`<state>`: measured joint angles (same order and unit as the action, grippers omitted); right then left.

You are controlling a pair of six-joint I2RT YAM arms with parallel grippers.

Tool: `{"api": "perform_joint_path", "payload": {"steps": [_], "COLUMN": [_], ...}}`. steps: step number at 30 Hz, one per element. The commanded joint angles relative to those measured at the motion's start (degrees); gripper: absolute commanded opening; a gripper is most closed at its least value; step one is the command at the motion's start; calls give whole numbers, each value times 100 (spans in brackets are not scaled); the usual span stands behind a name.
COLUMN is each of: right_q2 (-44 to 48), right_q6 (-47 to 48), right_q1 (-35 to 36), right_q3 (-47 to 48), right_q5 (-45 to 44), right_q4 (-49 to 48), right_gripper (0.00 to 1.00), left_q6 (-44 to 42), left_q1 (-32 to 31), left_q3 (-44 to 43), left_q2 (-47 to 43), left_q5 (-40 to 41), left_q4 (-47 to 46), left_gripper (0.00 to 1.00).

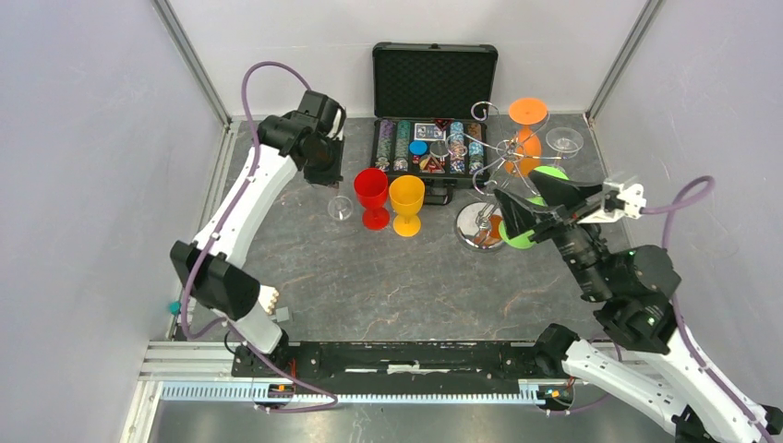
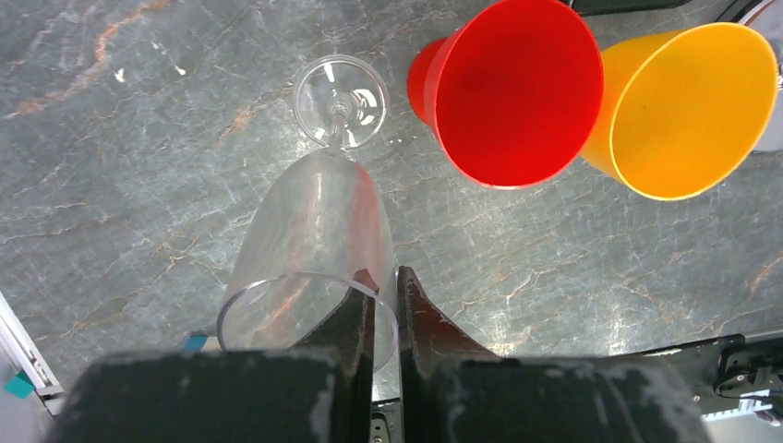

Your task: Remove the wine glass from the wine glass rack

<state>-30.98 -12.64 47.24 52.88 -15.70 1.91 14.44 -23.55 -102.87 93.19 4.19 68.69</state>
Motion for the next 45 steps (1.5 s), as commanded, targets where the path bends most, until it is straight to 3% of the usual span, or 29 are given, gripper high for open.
{"api": "perform_joint_path", "payload": {"steps": [1, 9, 13, 16, 20, 29, 33, 37, 42, 45], "right_q2": [304, 726, 547, 311, 330, -7, -526, -1315, -2066, -2460], "right_q6": [507, 535, 472, 441, 369, 125, 293, 658, 1071, 1216], "right_q1": [24, 22, 21, 19, 21, 19, 21, 18, 15, 22], "right_q3": [293, 454, 924, 1290, 1289, 1563, 1609, 2061, 2898, 3274], "right_q5": [-741, -1053, -1308, -1394, -1430, -2232, -2438, -2838, -3210, -3242], "right_q4": [734, 1256, 2139, 2907, 3162, 3736, 3817, 3993, 4313, 4675], "right_gripper": [84, 84, 85, 87, 89, 88, 89, 86, 67, 62], "left_q6": [-268, -334, -526, -581, -642, -775, -751, -708, -572, -505], "left_q1": [-5, -27, -59, -56, -56, -51, -46, -39, -37, -36], "left_q3": [-469, -762, -744, -754, -811, -1288, -1119, -802, -269, 46], "left_q2": [439, 1077, 1168, 1143, 1110, 786, 415, -20, -689, -1007], "left_q5": [-262, -72, 141, 135, 70, 112, 117, 121, -98, -301], "left_q4": [174, 274, 295, 231, 151, -15, -313, -649, -1074, -1328], "left_gripper": [2, 2, 4, 21, 42, 72, 90, 100, 100, 100]}}
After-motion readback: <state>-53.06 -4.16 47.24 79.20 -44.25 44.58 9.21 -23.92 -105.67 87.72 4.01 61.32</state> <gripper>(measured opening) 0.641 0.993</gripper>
